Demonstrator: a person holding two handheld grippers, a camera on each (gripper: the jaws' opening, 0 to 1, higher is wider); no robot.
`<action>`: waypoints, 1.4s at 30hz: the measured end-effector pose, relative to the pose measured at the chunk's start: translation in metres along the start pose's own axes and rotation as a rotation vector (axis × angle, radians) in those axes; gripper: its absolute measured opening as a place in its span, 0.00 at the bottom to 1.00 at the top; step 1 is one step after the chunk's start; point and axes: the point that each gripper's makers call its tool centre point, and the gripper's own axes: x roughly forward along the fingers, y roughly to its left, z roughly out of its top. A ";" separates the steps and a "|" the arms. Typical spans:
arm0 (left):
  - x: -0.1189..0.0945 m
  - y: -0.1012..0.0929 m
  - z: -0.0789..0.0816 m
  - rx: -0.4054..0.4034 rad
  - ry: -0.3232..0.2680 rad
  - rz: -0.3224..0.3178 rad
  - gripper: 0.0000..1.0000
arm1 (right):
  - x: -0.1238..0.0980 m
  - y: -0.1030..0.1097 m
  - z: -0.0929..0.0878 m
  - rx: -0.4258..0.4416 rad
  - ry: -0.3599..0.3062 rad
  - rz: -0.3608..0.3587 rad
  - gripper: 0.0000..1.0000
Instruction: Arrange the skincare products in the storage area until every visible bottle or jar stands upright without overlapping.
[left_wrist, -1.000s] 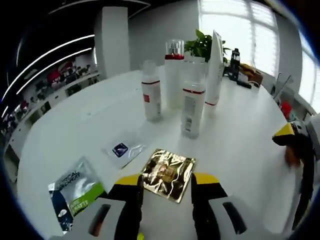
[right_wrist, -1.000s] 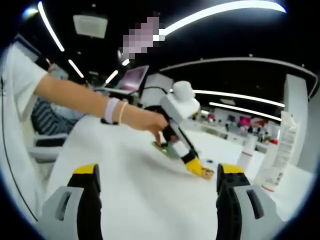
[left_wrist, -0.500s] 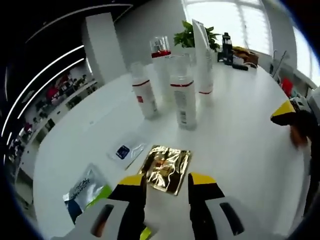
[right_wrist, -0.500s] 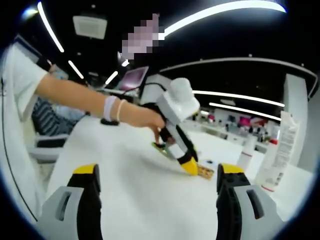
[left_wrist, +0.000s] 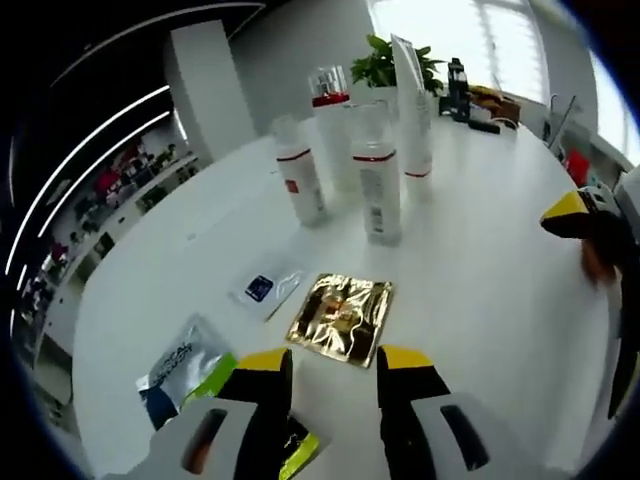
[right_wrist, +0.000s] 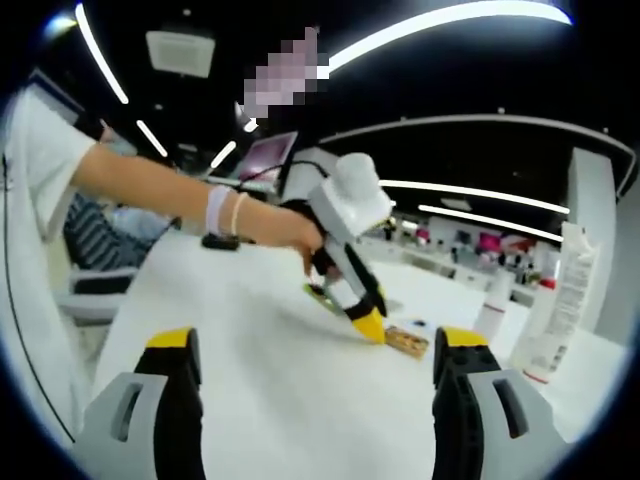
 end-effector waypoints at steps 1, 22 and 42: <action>0.000 0.007 0.000 -0.001 0.006 0.012 0.34 | 0.000 0.000 0.000 -0.001 -0.001 0.000 0.95; 0.010 0.029 0.043 -0.159 -0.170 0.107 0.40 | 0.000 -0.003 0.001 -0.010 0.000 -0.010 0.95; 0.024 -0.010 0.020 -0.308 -0.119 0.070 0.42 | 0.001 0.003 -0.003 -0.024 0.017 0.000 0.94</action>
